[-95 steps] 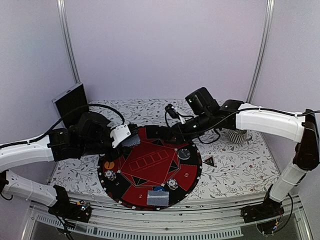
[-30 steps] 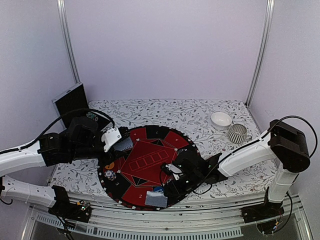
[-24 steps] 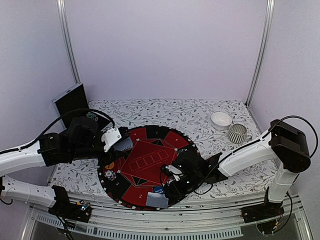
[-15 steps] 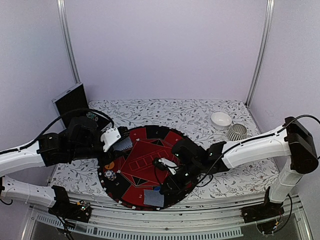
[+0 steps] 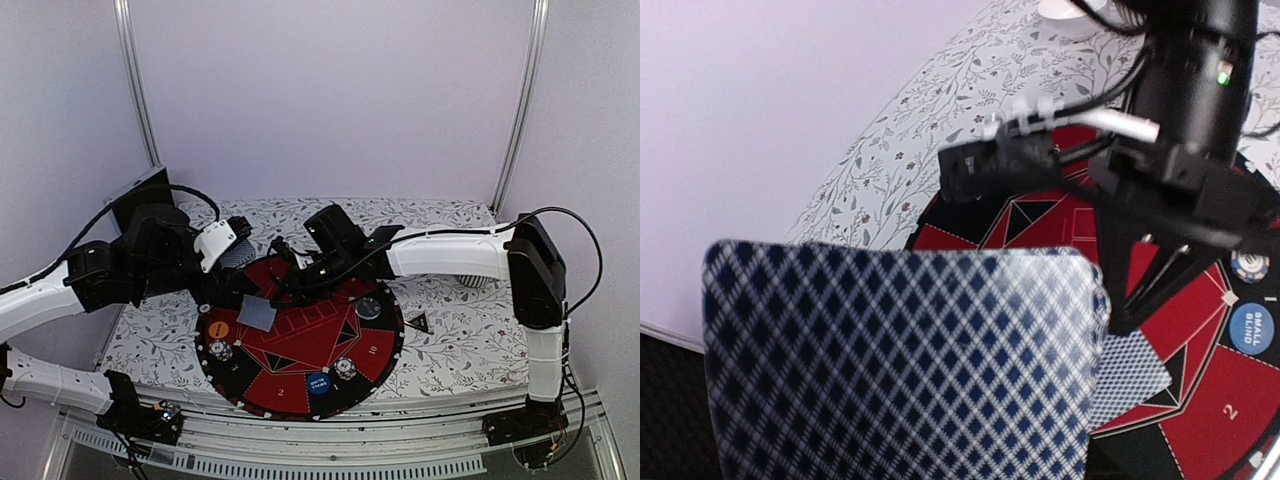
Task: Distribute texas hold em gaming equipment
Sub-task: Place the poker card in the big blind area.
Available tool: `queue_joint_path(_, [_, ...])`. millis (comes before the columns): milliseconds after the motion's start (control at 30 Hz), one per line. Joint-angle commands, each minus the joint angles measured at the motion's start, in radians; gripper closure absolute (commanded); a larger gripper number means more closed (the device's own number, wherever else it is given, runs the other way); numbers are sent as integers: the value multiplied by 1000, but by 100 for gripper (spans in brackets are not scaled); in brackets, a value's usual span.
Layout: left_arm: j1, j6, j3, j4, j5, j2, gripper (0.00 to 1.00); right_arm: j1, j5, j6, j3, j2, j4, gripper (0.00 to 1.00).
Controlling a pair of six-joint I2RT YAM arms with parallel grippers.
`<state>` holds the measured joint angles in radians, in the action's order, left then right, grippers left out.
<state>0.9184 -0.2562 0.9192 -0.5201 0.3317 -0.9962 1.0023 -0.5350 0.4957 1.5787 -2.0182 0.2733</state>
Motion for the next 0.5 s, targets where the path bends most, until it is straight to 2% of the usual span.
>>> queue_joint_path(0, [-31,22,65,-38,56,-30,52,-17,4,123,144,-171,37,98])
queue_joint_path(367, [-96,38,61,-11,1,-24,53,-30,9,330,553,-523,15,98])
queue_joint_path(467, [-98,36,62,-11,0,-19,52,-34,6,393,598,-575,2,98])
